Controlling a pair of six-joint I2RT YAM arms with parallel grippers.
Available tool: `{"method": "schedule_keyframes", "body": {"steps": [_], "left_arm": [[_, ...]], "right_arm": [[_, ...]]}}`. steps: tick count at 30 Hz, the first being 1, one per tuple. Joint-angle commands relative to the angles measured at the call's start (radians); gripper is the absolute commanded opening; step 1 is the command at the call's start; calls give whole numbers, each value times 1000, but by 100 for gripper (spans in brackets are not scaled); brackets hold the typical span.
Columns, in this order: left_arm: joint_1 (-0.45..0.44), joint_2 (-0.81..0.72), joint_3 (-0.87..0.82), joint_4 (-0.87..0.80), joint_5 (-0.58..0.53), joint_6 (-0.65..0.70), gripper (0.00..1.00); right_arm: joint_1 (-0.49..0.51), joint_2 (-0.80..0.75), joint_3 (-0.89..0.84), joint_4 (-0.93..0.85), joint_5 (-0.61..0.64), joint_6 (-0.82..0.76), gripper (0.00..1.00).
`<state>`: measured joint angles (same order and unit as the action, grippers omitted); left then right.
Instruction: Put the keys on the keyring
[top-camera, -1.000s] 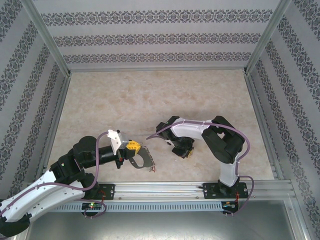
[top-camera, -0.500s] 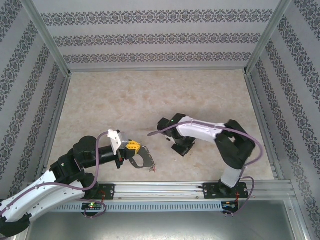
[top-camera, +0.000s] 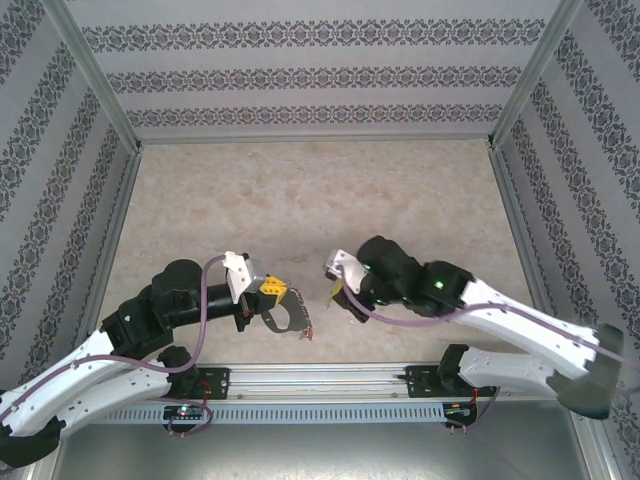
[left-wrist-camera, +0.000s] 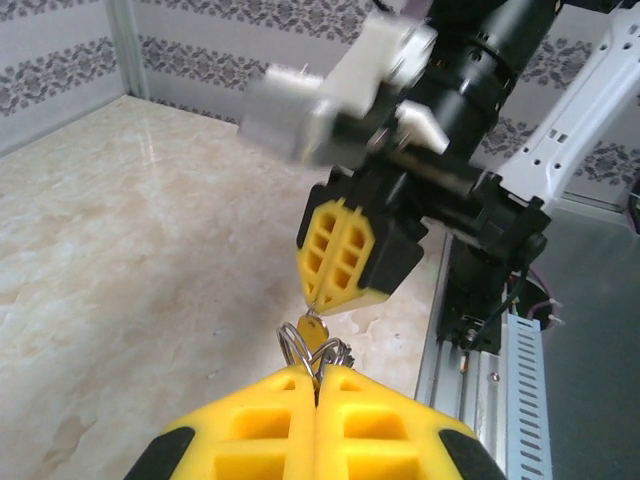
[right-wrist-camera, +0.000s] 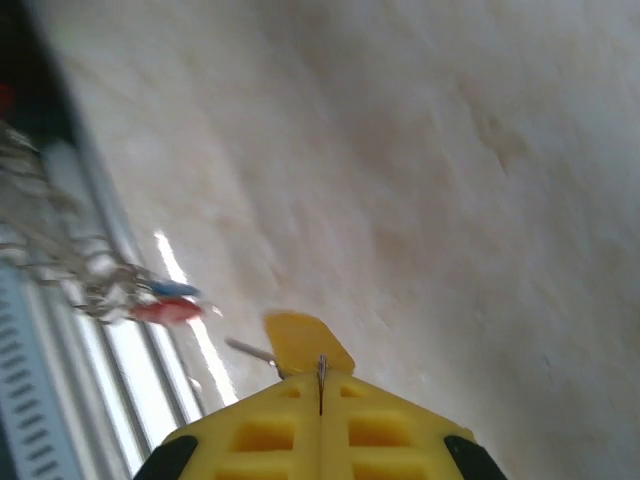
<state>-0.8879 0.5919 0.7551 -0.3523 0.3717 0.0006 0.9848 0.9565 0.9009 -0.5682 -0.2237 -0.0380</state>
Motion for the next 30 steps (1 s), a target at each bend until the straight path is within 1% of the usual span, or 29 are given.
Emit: {"method": "schedule_keyframes", "body": {"steps": [1,4,6,9,12,20,24,30], "left_arm": [[9,3,29,53,105,55,0],[9,35,33,72,149,73,0],[9,68,42,74,172,87,0],[9,117,50,95,181,115,0],[9,146,46,122,195,148,0],[9,249,95,72,238,228,0],[9,283,111,57,238,256,0],[9,315,121,40,246,277,0]], "right_arm": [[9,-128,-82,283,-171,-16,0],[9,-220,-125,361,-225,-16,0],[9,-244,-134,385,-246,-24,0],[9,-238,-135,408,-268,-42,0],[9,-225,-137,407,-261,-75,0],[10,-165,-120,356,-260,-169,0],[-2,-142,-117,350,-261,-195,0],[-39,-179,-138,354,-259,-191,0]]}}
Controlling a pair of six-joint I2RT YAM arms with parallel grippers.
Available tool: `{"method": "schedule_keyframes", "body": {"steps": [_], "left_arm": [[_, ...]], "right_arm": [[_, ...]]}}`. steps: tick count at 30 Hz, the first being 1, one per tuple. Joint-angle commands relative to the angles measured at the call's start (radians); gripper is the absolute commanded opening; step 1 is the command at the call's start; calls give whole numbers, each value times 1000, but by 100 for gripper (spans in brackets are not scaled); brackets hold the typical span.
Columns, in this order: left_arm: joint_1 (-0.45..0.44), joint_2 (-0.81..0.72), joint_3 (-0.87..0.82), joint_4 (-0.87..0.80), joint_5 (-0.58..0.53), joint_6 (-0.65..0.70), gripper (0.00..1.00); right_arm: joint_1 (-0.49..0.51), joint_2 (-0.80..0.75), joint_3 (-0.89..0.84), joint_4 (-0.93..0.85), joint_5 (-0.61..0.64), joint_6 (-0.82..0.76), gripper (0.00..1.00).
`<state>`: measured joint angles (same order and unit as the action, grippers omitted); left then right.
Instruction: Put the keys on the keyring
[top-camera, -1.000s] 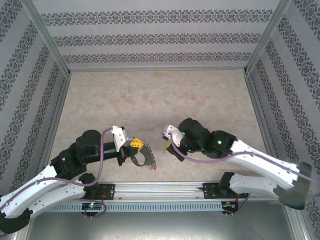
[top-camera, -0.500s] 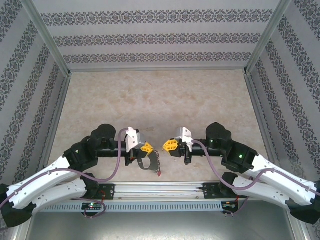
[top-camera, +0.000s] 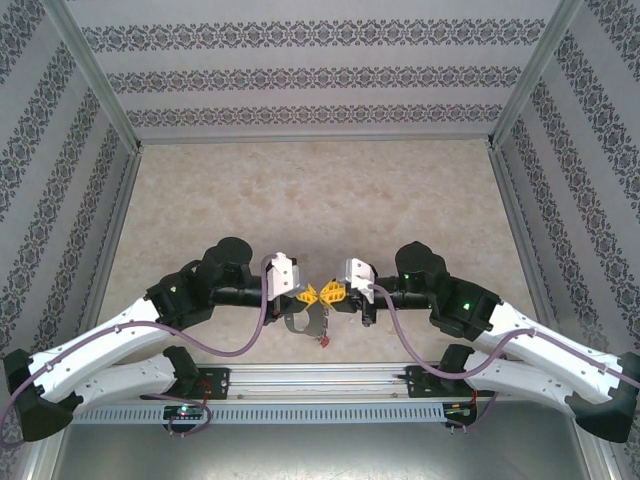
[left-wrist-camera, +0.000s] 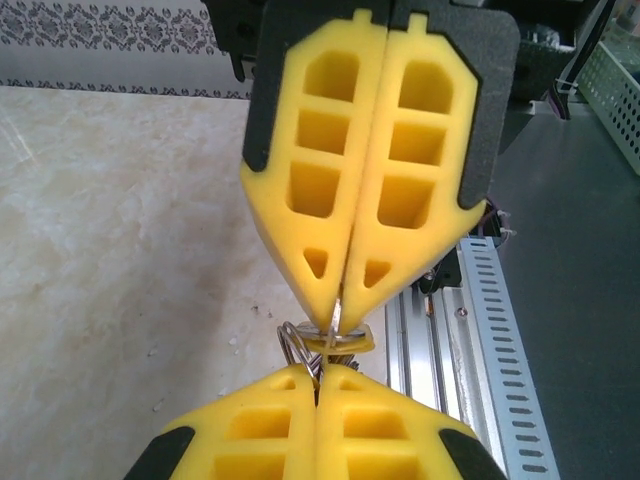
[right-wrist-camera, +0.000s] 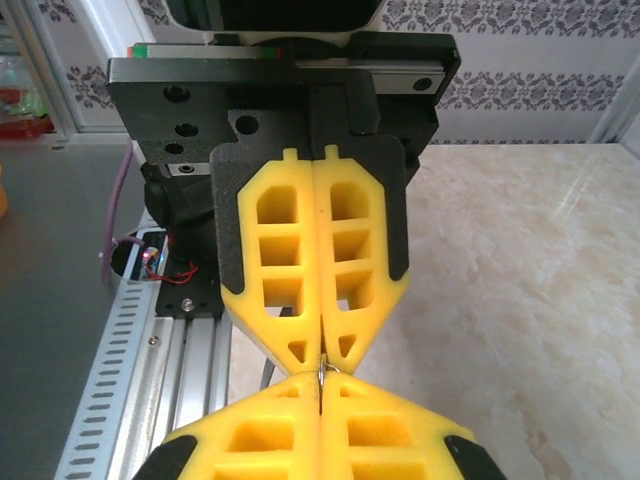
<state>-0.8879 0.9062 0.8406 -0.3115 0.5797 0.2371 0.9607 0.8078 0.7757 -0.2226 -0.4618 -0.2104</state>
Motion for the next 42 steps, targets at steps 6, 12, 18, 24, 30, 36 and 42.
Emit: {"method": "schedule_keyframes", "body": {"steps": [6,12,18,24,30,36,42], "left_arm": [[9,-3,33,0,54,44,0],[9,-22,36,-16,62,50,0],[-8,-15,87,-133,52,107,0],[-54,29,190,-312,-51,200,0],[-61,89,291,-430,-95,280,0],[-75,173,374,-519,-95,341,0],[-76,186,385,-529,-50,352,0]], "right_arm": [[-19,-42,-8,-19,-15,-23,0],[-8,-27,10,-62,-17,-31,0],[33,-84,40,-140,70,-57,0],[52,-123,71,-199,110,-97,0],[53,-116,59,-170,91,-120,0],[52,-108,37,-99,44,-182,0],[52,-111,-10,-34,-17,-249,0]]}}
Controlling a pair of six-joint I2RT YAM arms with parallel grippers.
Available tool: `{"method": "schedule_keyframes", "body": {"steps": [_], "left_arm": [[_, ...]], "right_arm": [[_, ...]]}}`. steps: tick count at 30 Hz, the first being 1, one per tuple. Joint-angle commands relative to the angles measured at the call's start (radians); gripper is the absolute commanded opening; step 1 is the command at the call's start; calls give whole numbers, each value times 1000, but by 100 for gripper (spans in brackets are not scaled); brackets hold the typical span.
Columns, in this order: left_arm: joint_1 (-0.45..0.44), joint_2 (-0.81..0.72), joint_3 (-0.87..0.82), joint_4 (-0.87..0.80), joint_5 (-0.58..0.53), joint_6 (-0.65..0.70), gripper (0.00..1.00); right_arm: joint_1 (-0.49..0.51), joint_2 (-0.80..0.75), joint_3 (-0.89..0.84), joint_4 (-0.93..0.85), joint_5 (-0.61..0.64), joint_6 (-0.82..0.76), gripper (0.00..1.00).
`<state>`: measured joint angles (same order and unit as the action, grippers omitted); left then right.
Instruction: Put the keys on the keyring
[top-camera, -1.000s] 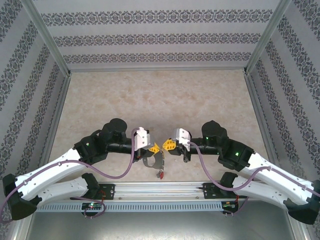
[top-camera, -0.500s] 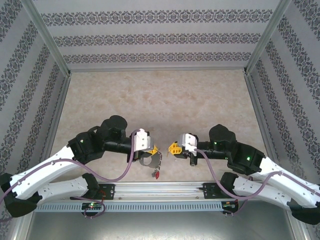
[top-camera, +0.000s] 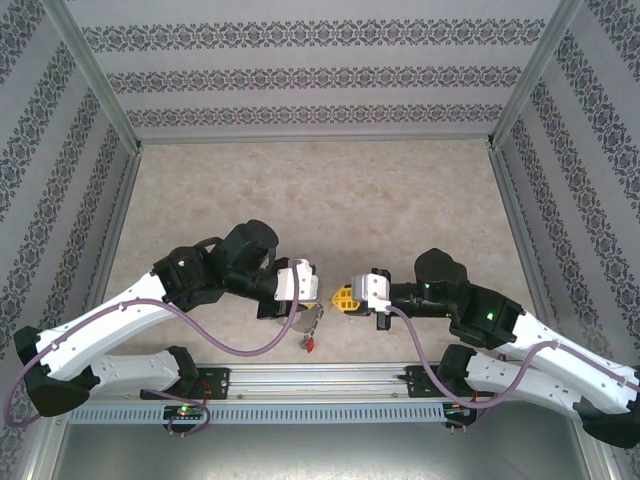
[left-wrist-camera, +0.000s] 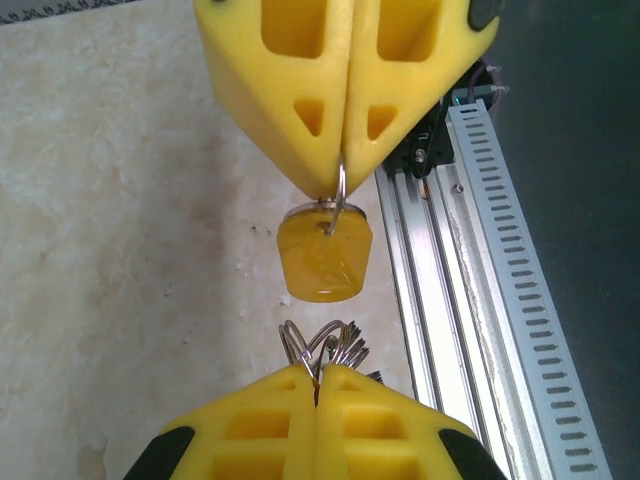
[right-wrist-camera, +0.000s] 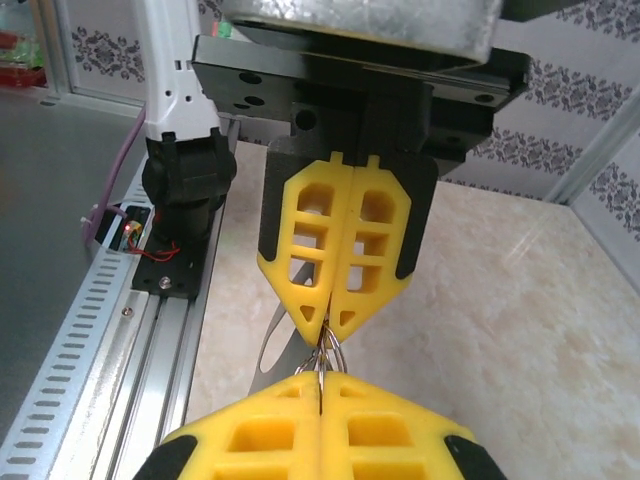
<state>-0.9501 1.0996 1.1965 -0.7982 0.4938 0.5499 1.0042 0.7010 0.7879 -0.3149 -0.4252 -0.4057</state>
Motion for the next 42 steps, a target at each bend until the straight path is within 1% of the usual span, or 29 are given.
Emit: {"method": "schedule_keyframes", "body": {"steps": [1,8,17,25,42], "left_arm": [[-15,-6,28,-38,46,39,0],[-15,15,31,-32,86,46,0],[-14,8,30,-30,96,44,0],[-15,11,32,-30,111,43,0],[-15,9,31,-30,109,43,0]], "right_arm": [[8,1,-24,60,-63,-57,0],[2,40,-19,68,-99,-67,0],[-9,66,-16,83,-139,-63,0],[-10,66,-19,84,-104,-70,0],[-24,94,-17,91,-121,-74,0]]}}
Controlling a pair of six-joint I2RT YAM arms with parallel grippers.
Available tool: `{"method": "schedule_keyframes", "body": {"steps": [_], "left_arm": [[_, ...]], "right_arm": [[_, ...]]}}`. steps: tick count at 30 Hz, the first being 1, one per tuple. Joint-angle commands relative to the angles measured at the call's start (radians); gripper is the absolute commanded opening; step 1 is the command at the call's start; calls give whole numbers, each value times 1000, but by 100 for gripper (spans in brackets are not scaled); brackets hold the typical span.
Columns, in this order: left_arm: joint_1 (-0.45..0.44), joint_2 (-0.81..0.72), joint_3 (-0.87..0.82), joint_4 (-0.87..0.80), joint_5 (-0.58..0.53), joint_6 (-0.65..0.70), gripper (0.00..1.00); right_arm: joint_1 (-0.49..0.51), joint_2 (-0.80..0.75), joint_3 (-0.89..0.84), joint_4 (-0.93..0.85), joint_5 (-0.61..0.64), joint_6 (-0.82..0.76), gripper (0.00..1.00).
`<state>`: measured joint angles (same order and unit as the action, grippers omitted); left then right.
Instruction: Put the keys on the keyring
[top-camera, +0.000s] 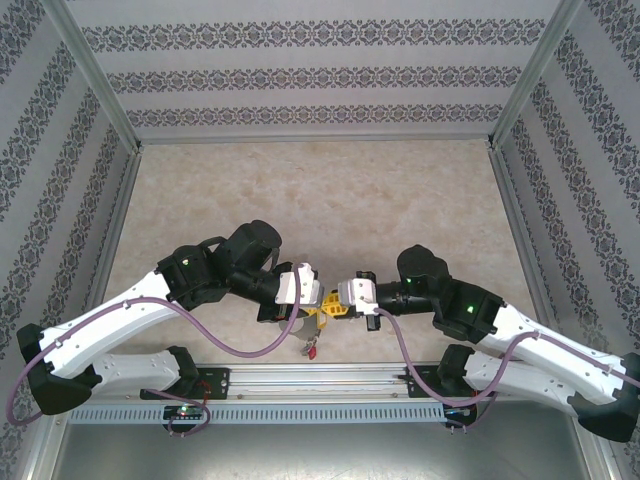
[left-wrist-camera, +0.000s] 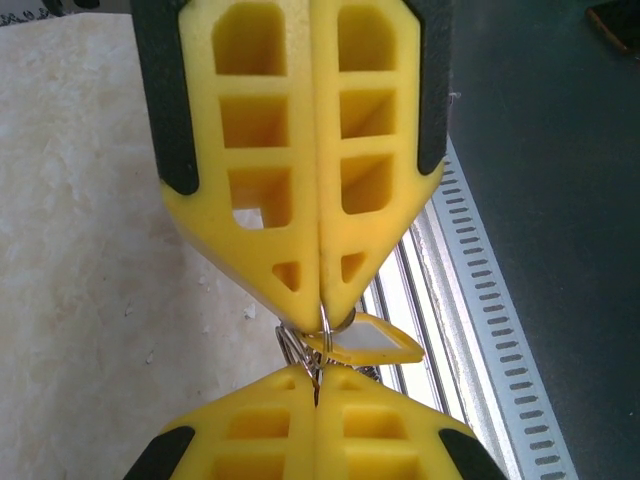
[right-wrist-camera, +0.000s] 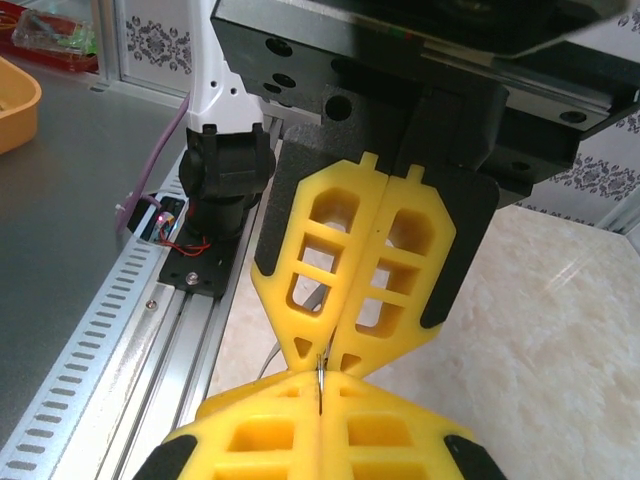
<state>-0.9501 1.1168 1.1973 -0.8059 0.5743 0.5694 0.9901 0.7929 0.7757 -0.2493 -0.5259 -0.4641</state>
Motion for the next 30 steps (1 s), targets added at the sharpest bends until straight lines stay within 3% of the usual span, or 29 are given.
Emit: {"method": "schedule_keyframes", "body": {"steps": [1,30], "left_arm": [[-15,-8,30,-22,29,23,0],[-16,-16,33,-18,29,21,0]], "right_arm": [[-10,0,-4,25,-20,-16,0],[-71,49,34,28,44,130,0]]}}
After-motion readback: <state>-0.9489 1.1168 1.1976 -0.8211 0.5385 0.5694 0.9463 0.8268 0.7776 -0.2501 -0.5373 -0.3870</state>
